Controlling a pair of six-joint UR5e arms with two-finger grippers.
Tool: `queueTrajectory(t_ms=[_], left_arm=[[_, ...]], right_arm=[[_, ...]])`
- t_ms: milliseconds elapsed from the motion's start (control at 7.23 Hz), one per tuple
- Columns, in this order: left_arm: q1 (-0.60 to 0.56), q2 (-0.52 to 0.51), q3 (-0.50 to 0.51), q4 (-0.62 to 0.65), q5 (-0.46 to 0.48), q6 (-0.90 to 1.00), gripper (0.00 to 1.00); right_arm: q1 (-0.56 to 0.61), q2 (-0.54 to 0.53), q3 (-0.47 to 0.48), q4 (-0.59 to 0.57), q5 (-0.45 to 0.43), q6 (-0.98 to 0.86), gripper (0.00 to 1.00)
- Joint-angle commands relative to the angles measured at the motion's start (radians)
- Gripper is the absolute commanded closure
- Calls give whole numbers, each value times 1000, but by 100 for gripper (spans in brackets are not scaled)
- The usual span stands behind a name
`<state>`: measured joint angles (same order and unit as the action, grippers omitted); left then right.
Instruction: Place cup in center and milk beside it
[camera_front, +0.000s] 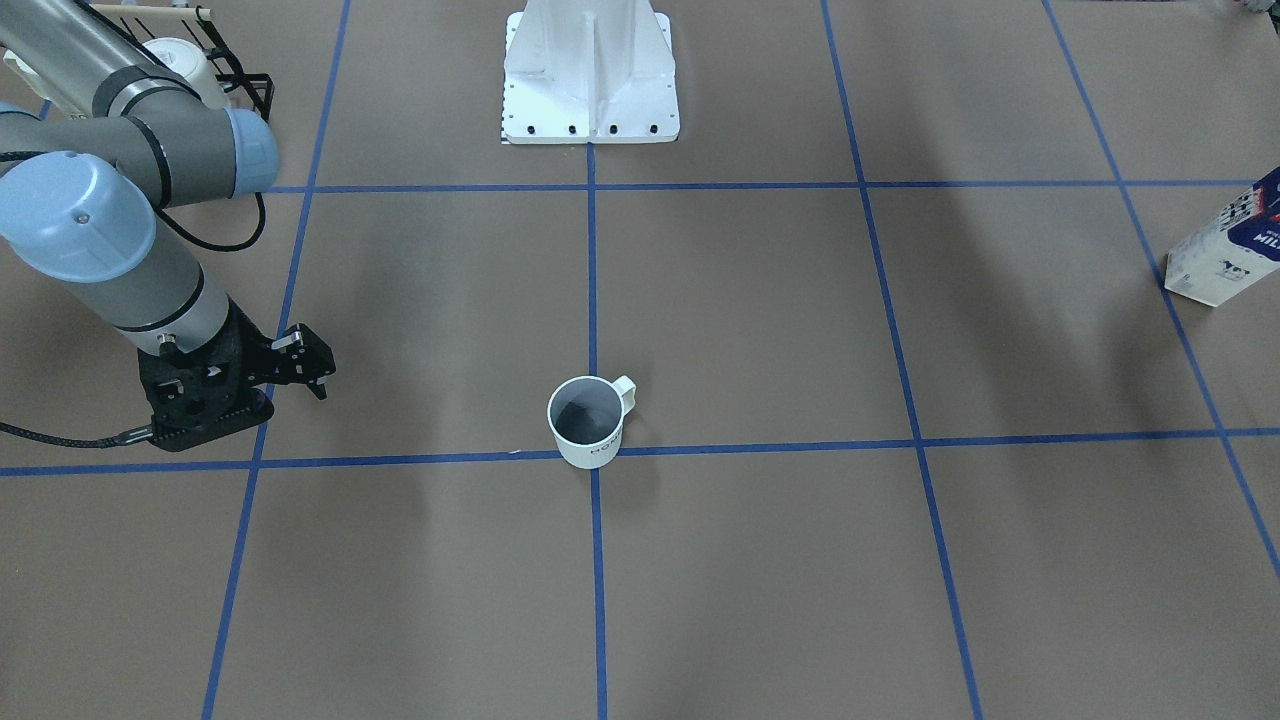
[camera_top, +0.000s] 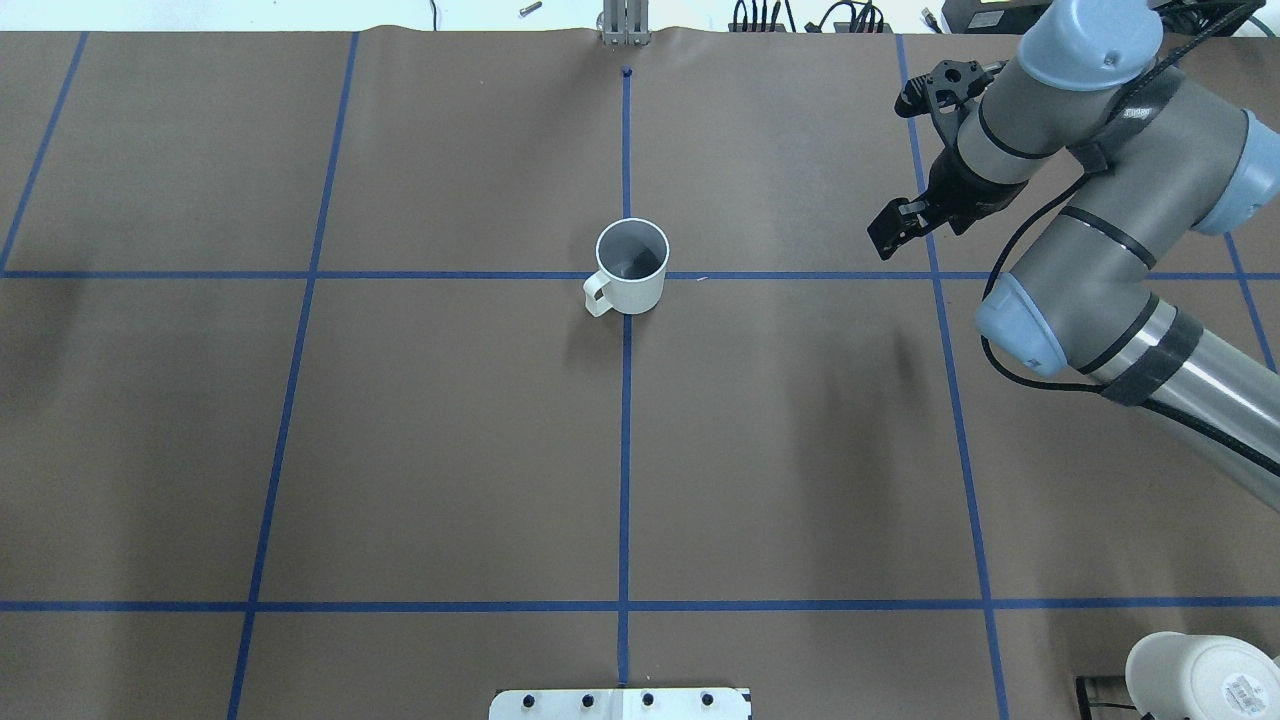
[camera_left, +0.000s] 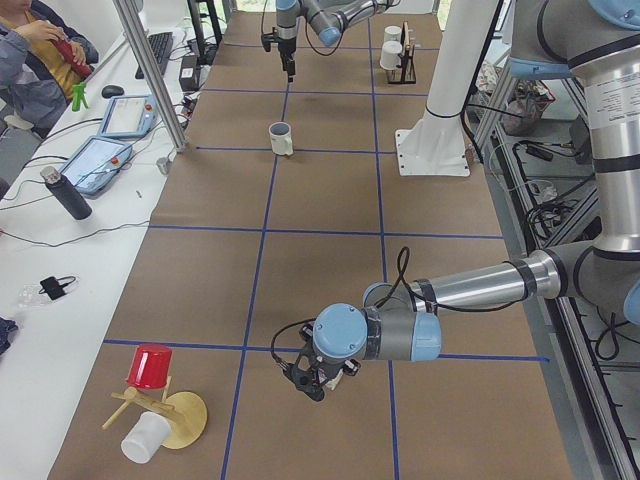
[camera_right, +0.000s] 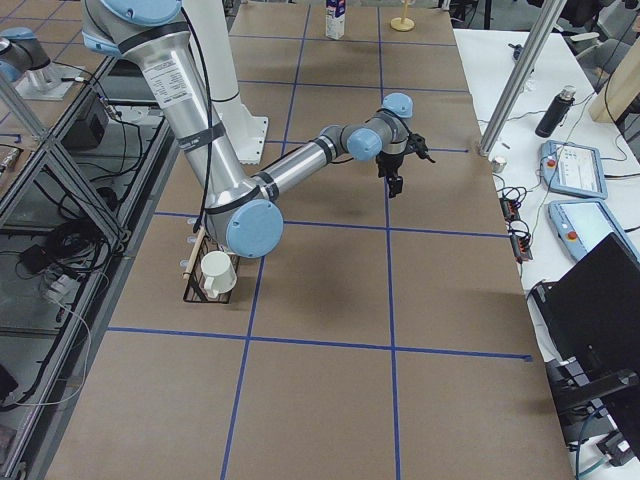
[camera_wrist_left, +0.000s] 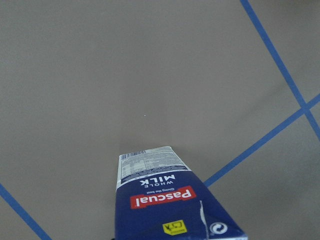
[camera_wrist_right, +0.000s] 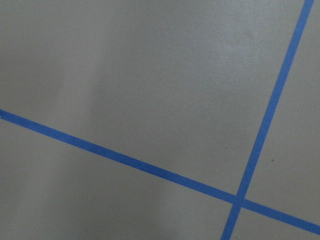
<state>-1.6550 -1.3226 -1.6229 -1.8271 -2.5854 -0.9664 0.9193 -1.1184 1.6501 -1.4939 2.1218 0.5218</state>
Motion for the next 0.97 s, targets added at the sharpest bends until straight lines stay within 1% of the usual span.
queueTrajectory(t_ms=[0, 138, 277, 415, 553, 692, 830], left_arm=[[7, -61, -40, 2, -44, -136, 52], [47, -131, -55, 6, -47, -223, 52], [119, -247, -57, 6, -47, -388, 52], [194, -364, -55, 8, -36, -543, 52], [261, -471, -52, 11, -30, -669, 52], [355, -575, -52, 14, 19, -809, 52], [427, -686, -32, 52, 74, -871, 52]], right_arm=[[57, -102, 86, -9, 27, -12, 0], [125, -180, 123, -9, 70, -14, 0], [195, -263, 143, -3, 104, -19, 0], [252, -321, 146, -2, 109, -54, 0], [300, -362, 134, -11, 107, -134, 0], [340, -407, 120, -6, 106, -188, 0], [383, -426, 102, -6, 109, -196, 0]])
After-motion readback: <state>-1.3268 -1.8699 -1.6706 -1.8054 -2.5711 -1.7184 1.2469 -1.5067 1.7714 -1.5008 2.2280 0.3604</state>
